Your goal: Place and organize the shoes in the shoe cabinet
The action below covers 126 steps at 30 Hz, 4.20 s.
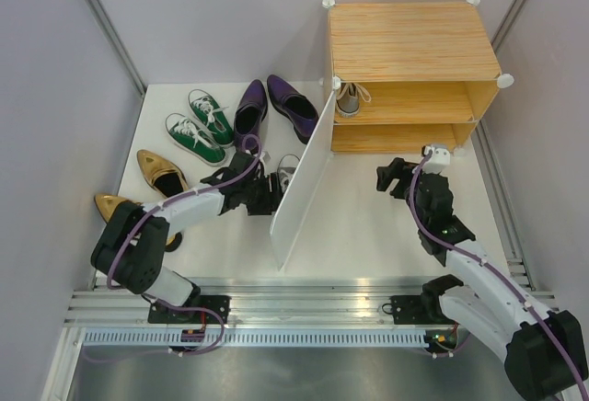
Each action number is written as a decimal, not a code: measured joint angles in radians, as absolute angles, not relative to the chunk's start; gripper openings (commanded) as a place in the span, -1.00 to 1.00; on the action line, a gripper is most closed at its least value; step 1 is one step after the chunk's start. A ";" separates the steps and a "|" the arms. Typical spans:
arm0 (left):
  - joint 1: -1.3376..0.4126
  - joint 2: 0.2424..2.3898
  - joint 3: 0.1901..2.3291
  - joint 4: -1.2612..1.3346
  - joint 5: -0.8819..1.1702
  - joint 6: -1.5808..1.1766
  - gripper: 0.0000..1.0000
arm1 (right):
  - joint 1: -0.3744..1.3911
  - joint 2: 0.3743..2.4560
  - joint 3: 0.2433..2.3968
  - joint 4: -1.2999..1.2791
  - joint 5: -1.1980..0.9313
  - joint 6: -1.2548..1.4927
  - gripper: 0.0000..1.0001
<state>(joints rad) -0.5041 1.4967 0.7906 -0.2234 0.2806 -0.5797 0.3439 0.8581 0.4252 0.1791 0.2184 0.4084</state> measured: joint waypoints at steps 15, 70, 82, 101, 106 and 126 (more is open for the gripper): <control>-0.512 1.327 0.750 -0.363 0.078 -0.608 -0.95 | 0.344 0.816 0.415 0.187 0.207 0.419 0.21; -1.214 1.839 1.579 -0.498 -0.175 -0.664 -0.96 | 0.342 0.302 0.807 -0.530 0.991 0.735 0.50; -1.163 1.905 1.505 -0.332 -0.270 -0.794 0.15 | 0.343 0.362 0.712 -0.519 0.879 0.706 0.58; -1.166 1.423 1.718 -0.470 -0.259 -0.390 0.42 | 0.342 0.491 0.580 -0.506 0.432 0.741 0.66; -1.161 1.142 1.611 -0.458 -0.431 -0.265 0.55 | 0.346 0.556 0.457 -0.511 0.253 0.745 0.71; -0.910 0.833 1.030 -0.511 -0.551 -0.223 0.61 | 0.481 0.723 0.380 -0.381 0.123 0.724 0.70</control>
